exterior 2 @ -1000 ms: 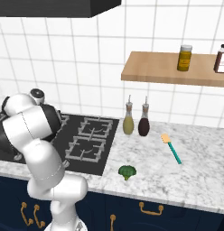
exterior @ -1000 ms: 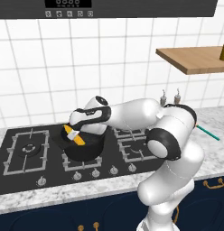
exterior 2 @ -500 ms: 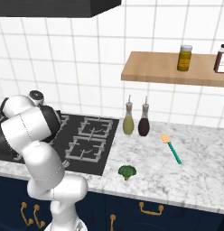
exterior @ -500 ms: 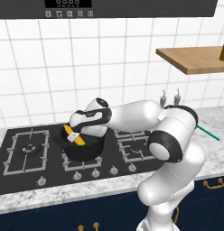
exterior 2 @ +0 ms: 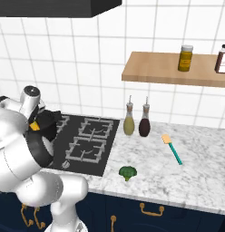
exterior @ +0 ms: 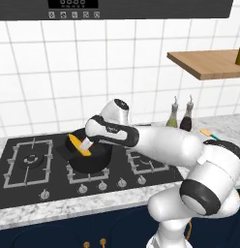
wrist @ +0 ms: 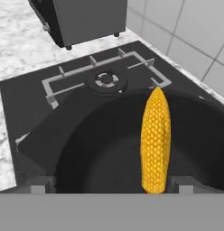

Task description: Put the corn and broccoli in the pot. Retrieve the spatula and lightly stir the vegetables in the pot.

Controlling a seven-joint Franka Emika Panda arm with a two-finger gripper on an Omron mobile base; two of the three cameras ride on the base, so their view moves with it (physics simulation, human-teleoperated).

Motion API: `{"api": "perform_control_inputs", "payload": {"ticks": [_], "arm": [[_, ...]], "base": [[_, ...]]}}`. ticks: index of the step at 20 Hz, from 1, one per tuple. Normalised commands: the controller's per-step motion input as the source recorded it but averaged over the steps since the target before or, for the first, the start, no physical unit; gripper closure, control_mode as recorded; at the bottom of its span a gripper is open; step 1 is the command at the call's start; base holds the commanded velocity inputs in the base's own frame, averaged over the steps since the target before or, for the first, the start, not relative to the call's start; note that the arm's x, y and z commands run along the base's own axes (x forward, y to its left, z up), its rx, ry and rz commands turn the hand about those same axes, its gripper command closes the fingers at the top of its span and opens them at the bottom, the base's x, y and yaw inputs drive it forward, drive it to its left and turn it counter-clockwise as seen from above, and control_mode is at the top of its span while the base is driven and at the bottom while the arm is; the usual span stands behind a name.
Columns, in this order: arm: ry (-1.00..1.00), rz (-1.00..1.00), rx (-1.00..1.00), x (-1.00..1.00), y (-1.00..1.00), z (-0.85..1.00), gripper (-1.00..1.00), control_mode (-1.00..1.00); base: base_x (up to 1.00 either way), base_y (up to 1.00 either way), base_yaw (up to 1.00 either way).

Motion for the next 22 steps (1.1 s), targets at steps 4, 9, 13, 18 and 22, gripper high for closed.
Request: {"api": "perform_control_inputs", "payload": {"ticks": [4, 9, 13, 18, 22], "arm": [[0.12, -0.01, 0.00, -1.00, -0.71, 0.26, -1.00, -1.00], [0.22, -0.12, 0.02, -1.00, -0.78, 0.41, -1.00, -1.00], [0.37, -0.28, 0.06, -0.86, -0.84, 0.66, -1.00, -1.00], [0.24, -0.16, -0.03, -0.76, -0.81, 0.54, -1.00, -1.00], [0.03, -0.10, -0.07, -0.92, -0.96, 0.18, -1.00, -1.00]], "base": [[0.00, 0.00, 0.00], [0.00, 0.00, 0.00], [0.00, 0.00, 0.00], [0.00, 0.00, 0.00], [0.00, 0.00, 0.00]]}}
